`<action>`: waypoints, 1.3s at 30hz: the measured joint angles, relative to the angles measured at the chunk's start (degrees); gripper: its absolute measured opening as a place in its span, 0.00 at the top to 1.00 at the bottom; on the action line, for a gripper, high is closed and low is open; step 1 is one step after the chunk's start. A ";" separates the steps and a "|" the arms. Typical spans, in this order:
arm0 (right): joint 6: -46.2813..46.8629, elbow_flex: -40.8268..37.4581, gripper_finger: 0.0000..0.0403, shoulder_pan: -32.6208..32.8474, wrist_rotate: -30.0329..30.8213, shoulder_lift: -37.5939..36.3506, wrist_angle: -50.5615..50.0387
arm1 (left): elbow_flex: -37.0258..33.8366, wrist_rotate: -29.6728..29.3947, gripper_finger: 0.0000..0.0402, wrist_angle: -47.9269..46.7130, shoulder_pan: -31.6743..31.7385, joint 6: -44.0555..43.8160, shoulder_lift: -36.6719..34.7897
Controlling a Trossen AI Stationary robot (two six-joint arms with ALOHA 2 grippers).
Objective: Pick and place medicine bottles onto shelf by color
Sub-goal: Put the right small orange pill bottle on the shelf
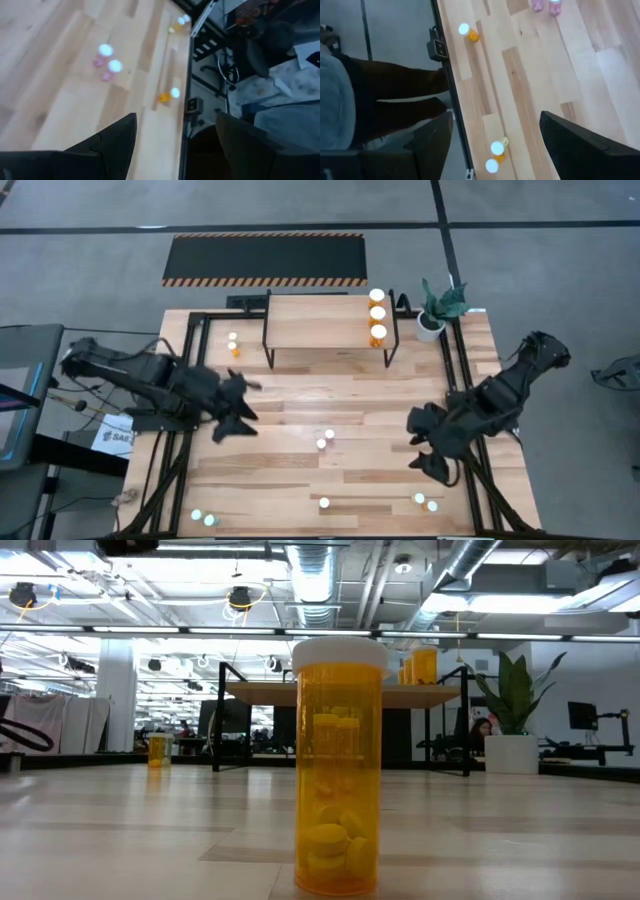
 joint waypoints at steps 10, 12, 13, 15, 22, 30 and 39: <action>3.21 0.00 0.21 5.67 8.63 0.00 0.44 | 0.00 -16.01 0.36 5.29 -10.68 6.65 16.60; 4.36 0.00 0.21 6.33 10.07 0.00 0.46 | 0.00 -16.55 0.36 7.31 -10.85 10.05 20.73; 4.89 0.00 0.21 6.58 10.77 0.00 0.46 | 0.00 -17.87 0.36 8.71 -10.87 10.67 22.77; 5.00 0.00 0.21 6.82 11.75 0.00 0.56 | 0.00 -22.20 0.36 11.44 -11.17 11.14 26.36; 5.42 0.00 0.21 6.67 12.19 0.00 0.68 | 0.00 -37.32 0.36 26.77 -11.95 15.18 35.88; 5.22 -2.01 0.21 6.62 14.13 -0.03 1.53 | 0.02 -35.90 0.36 30.88 -10.44 15.13 39.58; 28.12 -9.89 0.21 10.22 -2.06 0.07 0.71 | 0.07 -34.75 0.36 22.03 -8.60 20.77 34.54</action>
